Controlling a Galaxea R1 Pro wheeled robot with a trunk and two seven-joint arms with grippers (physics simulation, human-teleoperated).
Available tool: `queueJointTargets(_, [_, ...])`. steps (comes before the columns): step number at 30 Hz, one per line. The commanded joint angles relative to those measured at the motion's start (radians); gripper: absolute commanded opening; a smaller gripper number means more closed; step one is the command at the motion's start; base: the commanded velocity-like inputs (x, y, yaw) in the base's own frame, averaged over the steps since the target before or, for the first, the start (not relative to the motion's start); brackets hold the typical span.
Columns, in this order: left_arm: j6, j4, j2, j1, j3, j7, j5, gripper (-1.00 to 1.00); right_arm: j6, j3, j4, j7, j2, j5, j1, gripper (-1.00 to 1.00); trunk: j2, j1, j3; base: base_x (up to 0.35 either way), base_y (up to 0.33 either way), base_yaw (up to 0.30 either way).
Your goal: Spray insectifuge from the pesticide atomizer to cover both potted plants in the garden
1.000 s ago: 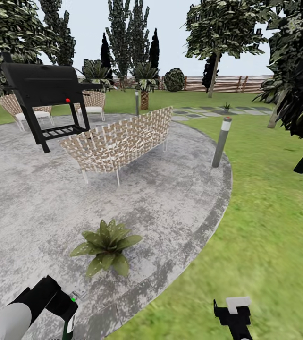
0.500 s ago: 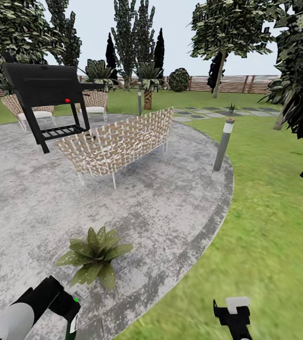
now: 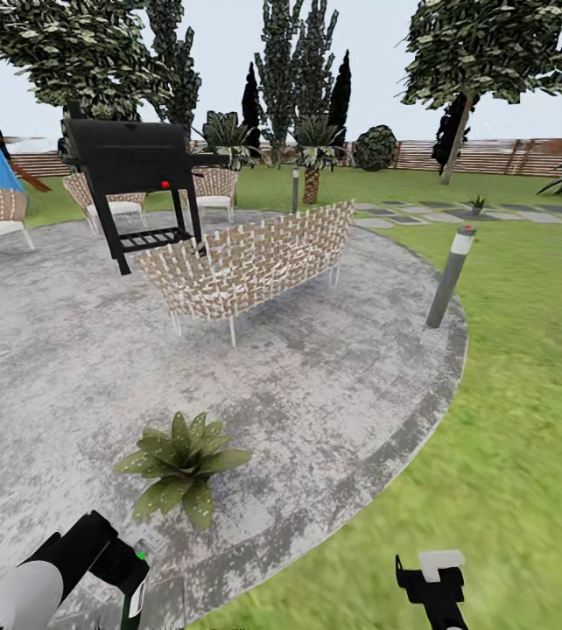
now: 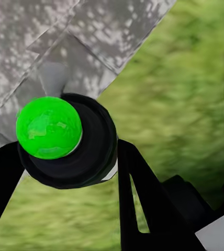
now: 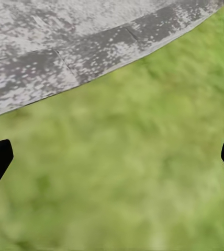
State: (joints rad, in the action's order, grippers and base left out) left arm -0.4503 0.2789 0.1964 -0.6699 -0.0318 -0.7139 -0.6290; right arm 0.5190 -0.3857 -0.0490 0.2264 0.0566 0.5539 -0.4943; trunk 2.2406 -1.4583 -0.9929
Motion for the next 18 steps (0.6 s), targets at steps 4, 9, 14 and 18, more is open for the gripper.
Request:
queueJointTargets(4, [-0.009, 0.002, -0.001, 0.000, -0.004, -0.005, -0.003, -1.00, 0.003, -0.005, 0.001, 0.005, 0.000, 0.011, 0.000, 1.00, 0.000, 0.000, -0.001, 0.000, -0.273, 0.271])
queueJointTargets(9, [-0.010, 0.002, -0.002, 0.000, -0.004, -0.005, -0.002, -1.00, 0.003, -0.005, 0.002, 0.005, 0.000, 0.011, -0.001, 1.00, 0.000, 0.000, -0.001, 0.053, -0.273, 0.271])
queueJointTargets(14, [-0.010, 0.003, -0.002, 0.000, -0.004, -0.005, -0.002, -1.00, 0.003, -0.005, 0.002, 0.005, 0.000, 0.011, 0.000, 1.00, 0.000, 0.000, -0.001, 0.131, -0.273, 0.085])
queueJointTargets(18, [-0.010, 0.009, -0.002, 0.000, -0.005, -0.005, -0.001, -1.00, 0.003, -0.005, 0.002, 0.005, 0.000, 0.011, 0.000, 1.00, 0.000, 0.000, -0.001, 0.141, -0.273, 0.049])
